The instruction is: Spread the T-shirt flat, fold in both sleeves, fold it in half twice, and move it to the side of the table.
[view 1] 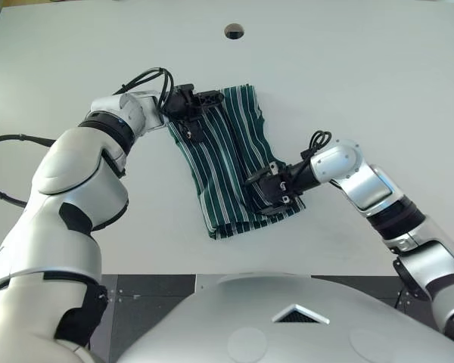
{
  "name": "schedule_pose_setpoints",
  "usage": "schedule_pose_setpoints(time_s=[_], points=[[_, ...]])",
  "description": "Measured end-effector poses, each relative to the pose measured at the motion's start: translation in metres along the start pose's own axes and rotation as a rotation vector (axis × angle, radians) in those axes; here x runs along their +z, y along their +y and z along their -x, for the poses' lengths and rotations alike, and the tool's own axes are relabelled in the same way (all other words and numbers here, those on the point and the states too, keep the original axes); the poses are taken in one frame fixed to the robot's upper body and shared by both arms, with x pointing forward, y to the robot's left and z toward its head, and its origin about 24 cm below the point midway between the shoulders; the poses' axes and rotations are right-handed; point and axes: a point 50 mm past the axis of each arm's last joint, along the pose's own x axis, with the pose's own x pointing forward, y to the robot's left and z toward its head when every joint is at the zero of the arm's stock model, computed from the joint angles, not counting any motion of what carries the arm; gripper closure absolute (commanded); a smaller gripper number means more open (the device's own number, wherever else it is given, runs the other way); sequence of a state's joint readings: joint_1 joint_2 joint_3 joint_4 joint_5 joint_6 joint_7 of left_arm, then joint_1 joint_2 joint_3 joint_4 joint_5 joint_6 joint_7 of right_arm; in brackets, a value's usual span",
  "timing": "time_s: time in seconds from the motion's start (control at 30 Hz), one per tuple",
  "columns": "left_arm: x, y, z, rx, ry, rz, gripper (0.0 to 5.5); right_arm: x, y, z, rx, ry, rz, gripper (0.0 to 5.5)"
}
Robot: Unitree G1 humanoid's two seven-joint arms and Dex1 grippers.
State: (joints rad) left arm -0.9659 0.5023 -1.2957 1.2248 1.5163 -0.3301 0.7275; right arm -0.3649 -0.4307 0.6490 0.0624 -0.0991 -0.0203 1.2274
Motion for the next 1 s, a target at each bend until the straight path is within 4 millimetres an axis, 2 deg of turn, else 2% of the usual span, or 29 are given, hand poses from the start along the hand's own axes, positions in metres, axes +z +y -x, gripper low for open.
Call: schedule_pose_setpoints(time_s=[0.1, 0.17, 0.27, 0.3, 0.4, 0.47, 0.53, 0.57, 0.6, 0.7, 0.8, 0.83, 0.9, 0.97, 1.0], points=[[0.000, 0.000, 0.000, 0.037, 0.001, -0.026, 3.76, 0.000, -0.002, -0.002, -0.020, -0.012, -0.008, 2.02], [-0.001, 0.002, 0.001, 0.077, 0.020, -0.024, 3.76, 0.008, -0.008, 0.002, -0.067, -0.091, -0.070, 2.02], [-0.006, 0.010, -0.002, 0.174, 0.104, 0.123, 3.76, 0.025, -0.015, 0.016, -0.097, -0.262, -0.197, 2.02], [-0.014, 0.017, -0.002, 0.232, 0.169, 0.215, 3.76, 0.032, -0.016, 0.024, -0.092, -0.332, -0.246, 2.02], [-0.064, 0.048, 0.009, 0.464, 0.347, 0.524, 3.76, 0.042, -0.022, 0.053, -0.117, -0.471, -0.350, 2.02], [-0.087, 0.066, 0.026, 0.609, 0.353, 0.696, 3.76, 0.039, -0.024, 0.071, -0.158, -0.498, -0.392, 2.02], [-0.098, 0.079, 0.050, 0.703, 0.282, 0.792, 3.76, 0.032, -0.022, 0.091, -0.204, -0.469, -0.406, 2.02], [-0.092, 0.080, 0.061, 0.718, 0.230, 0.840, 3.76, 0.028, -0.019, 0.099, -0.215, -0.438, -0.403, 2.02], [-0.077, 0.076, 0.071, 0.713, 0.177, 0.904, 3.76, 0.021, -0.013, 0.107, -0.213, -0.393, -0.401, 2.02], [-0.020, 0.058, 0.108, 0.566, 0.006, 1.106, 3.44, -0.002, 0.015, 0.117, -0.201, -0.281, -0.413, 2.00], [0.042, 0.042, 0.157, 0.248, -0.161, 1.304, 3.01, -0.020, 0.045, 0.116, -0.158, -0.244, -0.416, 2.00], [0.056, 0.040, 0.170, 0.151, -0.200, 1.346, 2.84, -0.024, 0.052, 0.117, -0.147, -0.231, -0.414, 2.00], [0.096, 0.037, 0.200, -0.138, -0.297, 1.445, 2.55, -0.034, 0.069, 0.124, -0.141, -0.164, -0.360, 1.69], [0.119, 0.039, 0.216, -0.319, -0.358, 1.499, 2.23, -0.041, 0.083, 0.127, -0.123, -0.098, -0.297, 1.32], [0.124, 0.041, 0.215, -0.347, -0.376, 1.510, 2.11, -0.043, 0.086, 0.125, -0.112, -0.062, -0.242, 1.17]])
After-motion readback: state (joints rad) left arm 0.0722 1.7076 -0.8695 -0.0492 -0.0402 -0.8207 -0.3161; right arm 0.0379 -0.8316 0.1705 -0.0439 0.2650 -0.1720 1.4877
